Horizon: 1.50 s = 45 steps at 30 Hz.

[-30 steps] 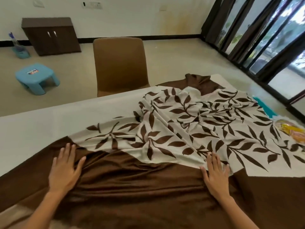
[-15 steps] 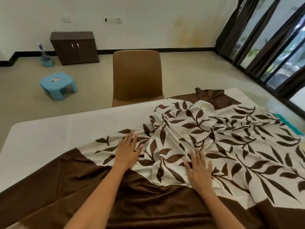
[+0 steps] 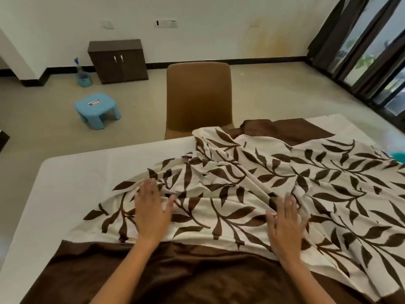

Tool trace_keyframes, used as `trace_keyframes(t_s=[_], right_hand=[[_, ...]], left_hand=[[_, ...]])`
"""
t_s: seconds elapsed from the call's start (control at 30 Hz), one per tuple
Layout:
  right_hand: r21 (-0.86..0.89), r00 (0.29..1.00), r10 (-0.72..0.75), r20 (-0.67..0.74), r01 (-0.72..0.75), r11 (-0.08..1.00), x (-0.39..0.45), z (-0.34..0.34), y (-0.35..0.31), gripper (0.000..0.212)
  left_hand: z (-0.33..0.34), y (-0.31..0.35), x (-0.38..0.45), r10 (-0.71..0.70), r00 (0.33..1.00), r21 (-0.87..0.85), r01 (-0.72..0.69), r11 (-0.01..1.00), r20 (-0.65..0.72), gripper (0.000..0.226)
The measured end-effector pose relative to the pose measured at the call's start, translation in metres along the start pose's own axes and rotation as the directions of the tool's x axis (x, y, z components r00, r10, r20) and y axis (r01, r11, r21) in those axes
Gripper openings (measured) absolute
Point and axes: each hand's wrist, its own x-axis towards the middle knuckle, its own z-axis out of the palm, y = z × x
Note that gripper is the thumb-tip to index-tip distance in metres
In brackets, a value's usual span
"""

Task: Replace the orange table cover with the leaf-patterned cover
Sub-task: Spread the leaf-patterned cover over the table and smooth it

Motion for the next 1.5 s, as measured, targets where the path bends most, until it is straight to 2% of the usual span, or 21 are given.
trace_keyframes(t_s=[0.1, 0.2, 0.27, 0.4, 0.53, 0.63, 0.73, 0.83, 0.9, 1.17, 1.23, 1.33, 1.4, 1.5], right_hand=[[0.008, 0.997, -0.077, 0.021, 0.077, 0.997, 0.021, 0.015, -0.032, 0.062], [-0.062, 0.988, -0.075, 0.132, 0.083, 0.995, 0.033, 0.035, -0.034, 0.063], [-0.105, 0.979, -0.071, 0.189, 0.092, 0.99, 0.034, 0.046, -0.027, 0.065], [-0.124, 0.975, -0.075, 0.211, 0.102, 0.987, 0.041, 0.049, -0.024, 0.067], [-0.101, 0.963, -0.073, 0.258, 0.102, 0.99, 0.055, 0.044, -0.031, 0.078], [-0.062, 0.976, -0.072, 0.204, 0.086, 0.994, 0.042, 0.033, -0.039, 0.071], [0.003, 0.993, -0.079, 0.091, 0.079, 0.997, -0.006, 0.022, -0.04, 0.064], [-0.025, 0.992, -0.038, 0.124, 0.041, 0.999, -0.058, 0.021, -0.037, 0.064], [-0.063, 0.987, -0.005, 0.163, 0.016, 0.998, -0.077, 0.022, -0.035, 0.065], [-0.051, 0.975, -0.018, 0.222, 0.03, 0.998, -0.069, 0.012, -0.031, 0.065], [-0.036, 0.985, 0.011, 0.17, -0.005, 0.999, -0.086, 0.002, -0.039, 0.064], [0.0, 0.986, 0.069, 0.15, -0.07, 0.998, -0.141, -0.01, -0.052, 0.063], [-0.024, 0.973, 0.143, 0.179, -0.141, 0.99, -0.183, -0.011, -0.053, 0.067], [-0.088, 0.948, 0.224, 0.225, -0.209, 0.974, -0.227, -0.012, -0.051, 0.074]], left_hand=[[0.01, 0.048, 0.013, 0.274, 0.961, 0.008, -0.274, 0.962, -0.018, 0.075], [0.032, 0.069, 0.032, 0.356, 0.93, 0.007, -0.358, 0.934, 0.094, 0.077], [0.048, 0.062, 0.037, 0.299, 0.942, 0.022, -0.306, 0.952, 0.154, 0.084], [0.059, 0.052, 0.033, 0.146, 0.984, 0.013, -0.148, 0.989, 0.103, 0.086], [0.059, 0.054, 0.025, 0.013, 0.998, -0.022, -0.012, 1.0, 0.055, 0.085], [0.049, 0.051, 0.006, 0.04, 0.998, -0.035, -0.038, 0.999, 0.051, 0.081], [0.035, 0.062, -0.039, 0.165, 0.986, -0.049, -0.164, 0.985, 0.009, 0.071], [0.032, 0.08, -0.096, 0.307, 0.95, -0.053, -0.304, 0.951, 0.06, 0.067], [0.039, 0.08, -0.123, 0.34, 0.932, -0.038, -0.338, 0.94, 0.123, 0.065], [0.049, 0.081, -0.123, 0.287, 0.93, 0.031, -0.302, 0.953, 0.229, 0.065], [0.043, 0.082, -0.122, 0.321, 0.924, -0.012, -0.326, 0.945, 0.206, 0.061], [0.021, 0.077, -0.142, 0.36, 0.927, -0.079, -0.354, 0.932, 0.101, 0.055], [0.003, 0.063, -0.172, 0.288, 0.957, -0.086, -0.284, 0.955, 0.044, 0.056], [-0.02, 0.021, -0.235, 0.107, 0.994, -0.051, -0.106, 0.993, 0.001, 0.058]])
